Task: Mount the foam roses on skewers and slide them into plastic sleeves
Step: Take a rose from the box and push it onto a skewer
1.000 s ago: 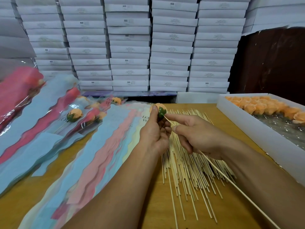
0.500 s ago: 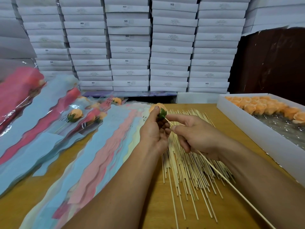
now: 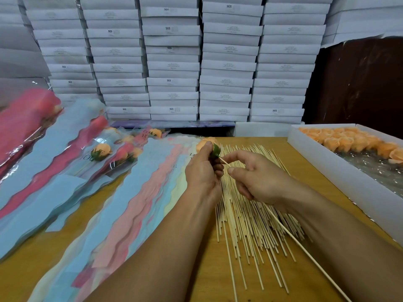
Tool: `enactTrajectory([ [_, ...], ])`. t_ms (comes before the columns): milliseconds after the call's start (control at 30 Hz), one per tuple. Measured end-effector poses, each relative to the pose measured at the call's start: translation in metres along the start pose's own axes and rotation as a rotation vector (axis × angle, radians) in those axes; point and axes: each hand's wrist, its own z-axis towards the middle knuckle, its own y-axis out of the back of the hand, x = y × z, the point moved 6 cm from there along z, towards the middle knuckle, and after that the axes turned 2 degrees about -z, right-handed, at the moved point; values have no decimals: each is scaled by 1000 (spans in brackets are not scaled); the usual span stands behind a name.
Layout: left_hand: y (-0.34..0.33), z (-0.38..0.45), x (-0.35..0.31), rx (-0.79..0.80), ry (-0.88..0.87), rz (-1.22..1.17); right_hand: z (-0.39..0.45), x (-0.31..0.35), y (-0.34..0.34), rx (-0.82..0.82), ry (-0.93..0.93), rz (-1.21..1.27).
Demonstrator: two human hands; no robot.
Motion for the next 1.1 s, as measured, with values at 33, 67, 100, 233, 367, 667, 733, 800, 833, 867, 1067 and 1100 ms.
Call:
enactTrajectory([
  [33,1,0,0,-4,-9,8,0,0,0,-6,3,-9],
  [67,1,1,0,-8,-17,18,-1,1,0,-11,6,-13],
  [100,1,1,-1,-9,-23,26,-1,1,0,-15,8,-16],
  [233,2,1,0,-25,-38,46,0,1,-1,-14,9,-22],
  [367,2,-2,4,-45,-44,76,0,-1,-4,3,-2,15],
  [667,-10,-19,-5,-36,-196,605,10,-22,11,-162,-118,203],
  [733,-16,-23,-9,-42,-227,774,12,-27,16,-209,-138,235],
  [800,-23,-29,-9,-9,-205,885,14,-31,18,-239,-158,250],
  [833,-27,-30,-8,20,-189,945,14,-32,19,-246,-166,258],
  [867,-30,-33,-7,60,-161,998,15,-33,19,-249,-171,265],
  [1067,-44,-41,-24,266,-126,1352,13,-31,20,-227,-173,241],
  [1100,-45,-38,-30,282,-137,1416,12,-32,20,-224,-174,234],
])
